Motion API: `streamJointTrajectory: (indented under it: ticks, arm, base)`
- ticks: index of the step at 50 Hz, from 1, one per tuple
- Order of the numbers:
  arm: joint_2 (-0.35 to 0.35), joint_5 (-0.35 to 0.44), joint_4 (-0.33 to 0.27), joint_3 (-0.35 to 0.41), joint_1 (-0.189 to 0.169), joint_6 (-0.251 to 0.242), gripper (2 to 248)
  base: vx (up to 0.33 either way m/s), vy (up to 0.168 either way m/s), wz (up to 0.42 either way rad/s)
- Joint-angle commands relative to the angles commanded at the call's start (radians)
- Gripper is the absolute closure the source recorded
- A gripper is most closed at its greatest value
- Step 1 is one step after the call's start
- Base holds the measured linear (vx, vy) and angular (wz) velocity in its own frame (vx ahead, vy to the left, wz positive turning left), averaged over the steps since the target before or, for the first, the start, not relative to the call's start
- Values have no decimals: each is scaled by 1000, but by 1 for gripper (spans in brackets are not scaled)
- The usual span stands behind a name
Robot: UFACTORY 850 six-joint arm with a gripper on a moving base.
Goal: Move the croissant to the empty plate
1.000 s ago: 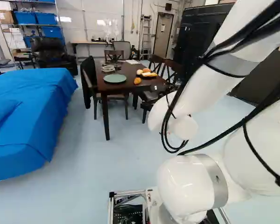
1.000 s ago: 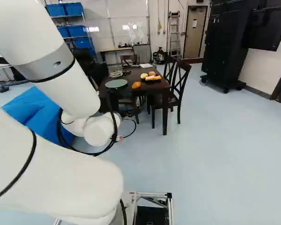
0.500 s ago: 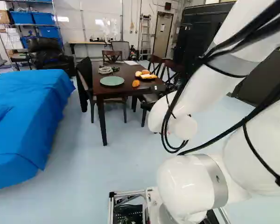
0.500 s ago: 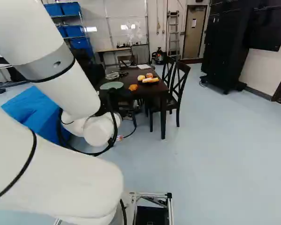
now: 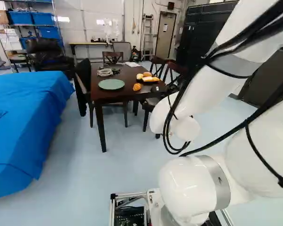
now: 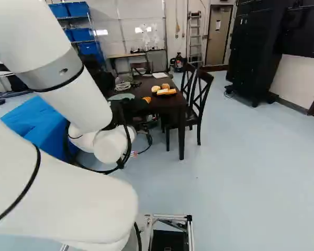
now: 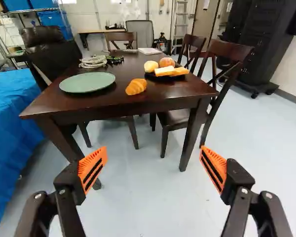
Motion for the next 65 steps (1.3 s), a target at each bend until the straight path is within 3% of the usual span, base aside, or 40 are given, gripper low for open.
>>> streamJointTrajectory:
  ticks: [65]
  arm:
    - [0, 0, 0, 0, 0, 0, 3]
  base:
    - [0, 10, 122]
